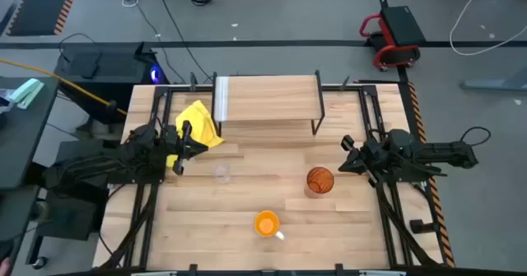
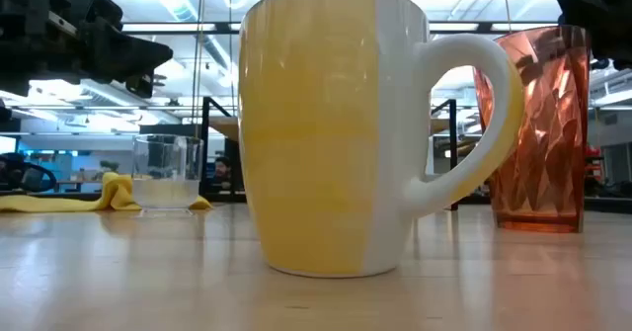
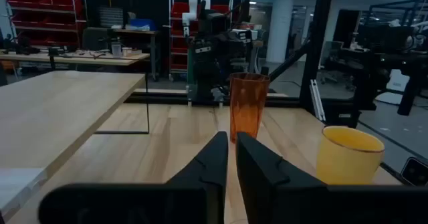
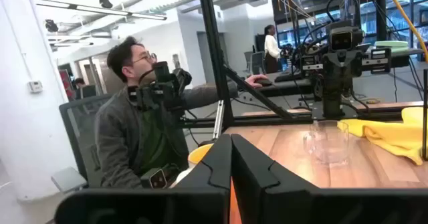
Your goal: Stack small to large cups/mugs on shelf
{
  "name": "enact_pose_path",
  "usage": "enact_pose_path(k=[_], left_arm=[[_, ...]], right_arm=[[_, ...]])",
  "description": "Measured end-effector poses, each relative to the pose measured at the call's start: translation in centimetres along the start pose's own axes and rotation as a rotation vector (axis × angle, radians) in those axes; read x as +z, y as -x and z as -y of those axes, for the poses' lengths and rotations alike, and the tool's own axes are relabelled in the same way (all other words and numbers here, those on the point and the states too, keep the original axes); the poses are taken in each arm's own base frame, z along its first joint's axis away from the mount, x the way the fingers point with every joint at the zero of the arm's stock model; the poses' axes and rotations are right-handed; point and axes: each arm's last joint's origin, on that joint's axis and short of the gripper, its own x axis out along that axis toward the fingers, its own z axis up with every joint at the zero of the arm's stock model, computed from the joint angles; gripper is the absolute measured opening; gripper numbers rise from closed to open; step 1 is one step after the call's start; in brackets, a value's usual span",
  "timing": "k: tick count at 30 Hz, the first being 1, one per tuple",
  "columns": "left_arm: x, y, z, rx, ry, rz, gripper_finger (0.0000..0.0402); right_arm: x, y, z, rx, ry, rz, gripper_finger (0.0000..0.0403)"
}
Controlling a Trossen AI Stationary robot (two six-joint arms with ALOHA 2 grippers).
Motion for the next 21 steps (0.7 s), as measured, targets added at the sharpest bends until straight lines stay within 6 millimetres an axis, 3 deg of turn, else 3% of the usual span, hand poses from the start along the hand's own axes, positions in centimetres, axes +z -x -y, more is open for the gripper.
enact_pose_path(k=[21], left_arm=[[0.01, 0.0, 0.0, 0.0, 0.0, 0.0, 0.004]], right_arm=[[0.0, 0.0, 0.0, 0.0, 0.0, 0.0, 0.0015]])
